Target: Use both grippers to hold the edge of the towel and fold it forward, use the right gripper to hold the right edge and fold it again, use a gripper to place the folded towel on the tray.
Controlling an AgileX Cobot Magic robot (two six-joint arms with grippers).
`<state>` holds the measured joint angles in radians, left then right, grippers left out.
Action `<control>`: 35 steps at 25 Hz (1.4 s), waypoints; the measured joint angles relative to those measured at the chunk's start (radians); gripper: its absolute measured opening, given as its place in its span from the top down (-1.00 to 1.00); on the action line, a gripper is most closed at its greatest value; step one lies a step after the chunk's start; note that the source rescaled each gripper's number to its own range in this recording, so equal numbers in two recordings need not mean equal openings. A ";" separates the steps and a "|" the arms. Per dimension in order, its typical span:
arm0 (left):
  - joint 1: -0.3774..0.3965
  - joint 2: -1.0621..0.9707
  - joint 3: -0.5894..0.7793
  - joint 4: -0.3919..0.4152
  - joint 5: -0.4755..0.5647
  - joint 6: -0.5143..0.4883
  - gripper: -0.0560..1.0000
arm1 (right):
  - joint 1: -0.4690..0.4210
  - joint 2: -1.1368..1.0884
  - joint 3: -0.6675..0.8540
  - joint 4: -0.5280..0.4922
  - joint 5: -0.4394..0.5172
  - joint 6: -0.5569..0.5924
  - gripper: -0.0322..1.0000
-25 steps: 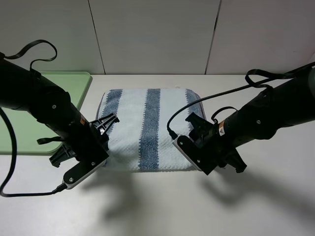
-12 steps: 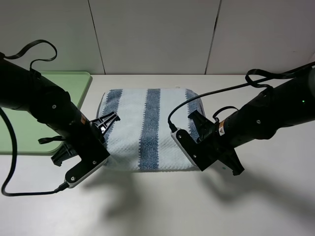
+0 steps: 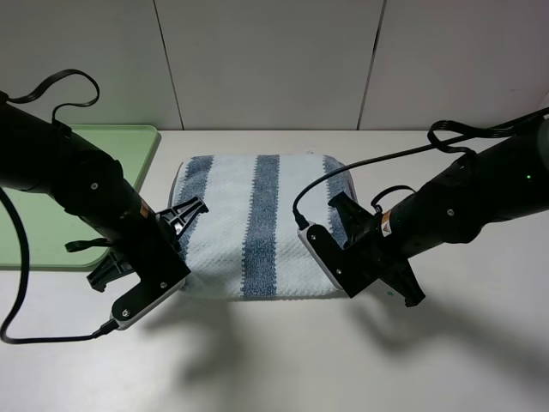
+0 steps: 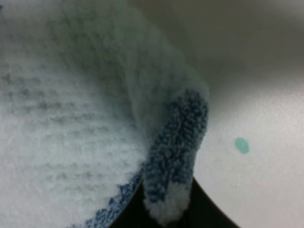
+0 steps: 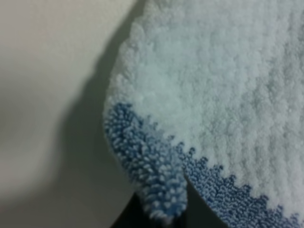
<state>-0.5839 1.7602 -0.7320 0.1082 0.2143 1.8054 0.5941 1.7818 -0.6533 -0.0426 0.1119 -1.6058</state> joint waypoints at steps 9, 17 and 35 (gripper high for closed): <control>-0.003 -0.072 0.001 -0.001 0.020 -0.006 0.89 | 0.000 -0.050 0.000 0.017 0.023 0.001 0.94; -0.003 -0.161 0.001 -0.002 0.076 -0.042 0.89 | 0.000 -0.125 0.001 0.034 0.078 0.011 0.94; -0.003 -0.314 0.002 -0.002 0.234 -0.064 0.89 | 0.000 -0.323 0.002 0.087 0.308 0.088 0.94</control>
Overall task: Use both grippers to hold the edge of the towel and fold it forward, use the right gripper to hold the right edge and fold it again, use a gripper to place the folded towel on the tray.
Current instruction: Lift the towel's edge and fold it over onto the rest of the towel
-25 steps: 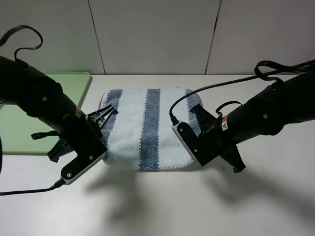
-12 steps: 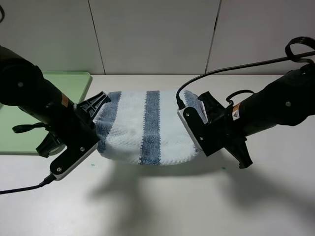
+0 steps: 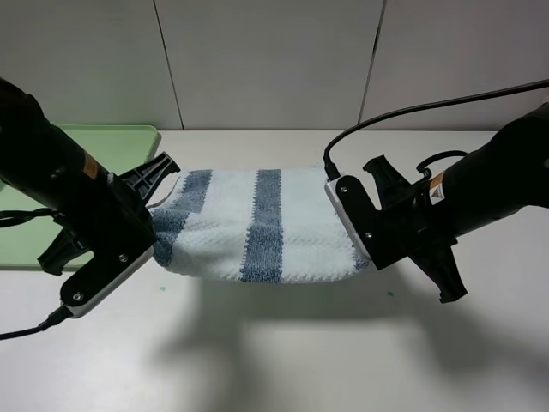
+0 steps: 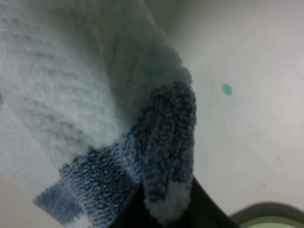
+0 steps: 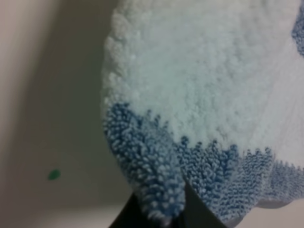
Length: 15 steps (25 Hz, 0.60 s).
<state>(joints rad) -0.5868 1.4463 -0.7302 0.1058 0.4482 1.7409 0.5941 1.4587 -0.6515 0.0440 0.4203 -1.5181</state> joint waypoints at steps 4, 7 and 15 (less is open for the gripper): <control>0.000 -0.033 0.000 0.000 0.026 -0.030 0.89 | 0.000 -0.040 0.000 0.013 0.045 0.001 0.94; 0.000 -0.053 0.000 0.000 0.058 -0.035 0.89 | 0.000 -0.069 0.000 0.017 0.076 0.001 0.94; 0.000 -0.109 0.000 -0.005 0.128 -0.046 0.89 | 0.000 -0.107 0.000 0.056 0.157 0.043 0.94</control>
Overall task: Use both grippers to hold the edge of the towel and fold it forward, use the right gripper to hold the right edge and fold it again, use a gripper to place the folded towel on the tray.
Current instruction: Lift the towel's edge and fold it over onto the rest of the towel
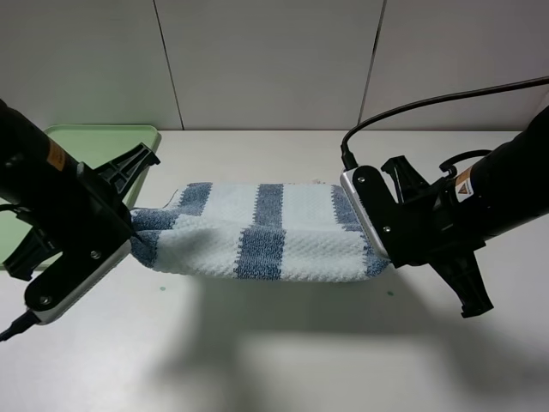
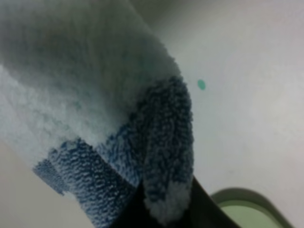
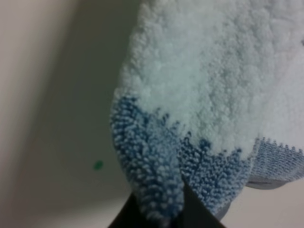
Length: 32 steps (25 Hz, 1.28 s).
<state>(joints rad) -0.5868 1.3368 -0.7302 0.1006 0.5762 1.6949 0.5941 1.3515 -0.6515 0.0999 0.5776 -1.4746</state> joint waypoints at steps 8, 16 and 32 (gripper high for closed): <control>0.000 -0.001 0.000 -0.114 0.040 -0.106 0.89 | 0.000 -0.004 0.000 0.072 0.022 0.019 0.94; 0.000 -0.001 0.000 -0.125 -0.026 -0.150 0.89 | 0.000 -0.004 0.000 0.076 -0.078 0.103 0.94; 0.000 -0.001 0.000 0.021 -0.185 -0.522 0.89 | 0.000 -0.004 0.000 0.077 -0.286 0.254 0.94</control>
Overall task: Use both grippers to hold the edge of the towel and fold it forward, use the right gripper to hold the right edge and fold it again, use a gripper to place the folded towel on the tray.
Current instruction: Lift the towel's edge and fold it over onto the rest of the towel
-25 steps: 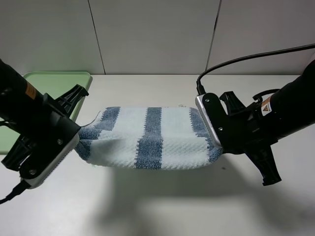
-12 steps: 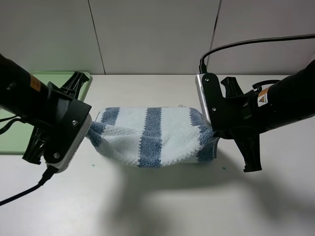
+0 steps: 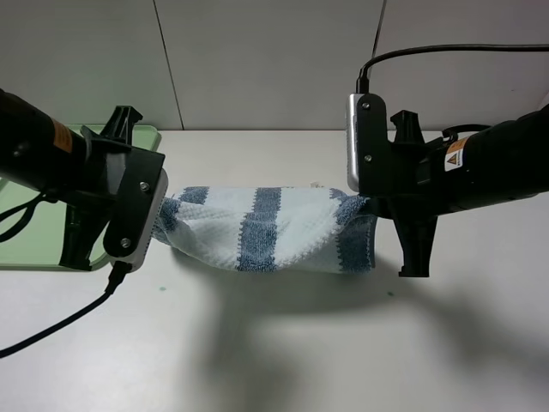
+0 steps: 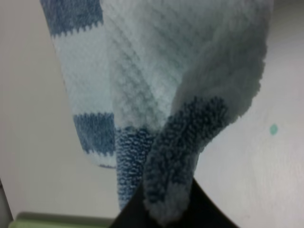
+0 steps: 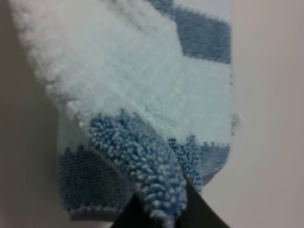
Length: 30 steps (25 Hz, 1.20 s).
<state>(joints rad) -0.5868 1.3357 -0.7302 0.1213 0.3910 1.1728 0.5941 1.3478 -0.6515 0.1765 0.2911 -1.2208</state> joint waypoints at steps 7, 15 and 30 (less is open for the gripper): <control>0.000 0.000 0.000 0.089 0.000 -0.218 0.89 | 0.000 0.000 0.000 0.000 -0.042 0.053 0.94; 0.051 0.000 0.000 0.115 -0.056 -0.470 0.89 | -0.042 0.042 0.000 -0.001 -0.084 0.170 0.94; 0.162 0.031 0.000 0.115 -0.244 -0.556 0.89 | -0.118 0.182 0.000 -0.002 -0.264 0.243 0.94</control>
<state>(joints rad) -0.4243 1.3670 -0.7302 0.2358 0.1474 0.6164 0.4761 1.5296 -0.6515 0.1744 0.0273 -0.9776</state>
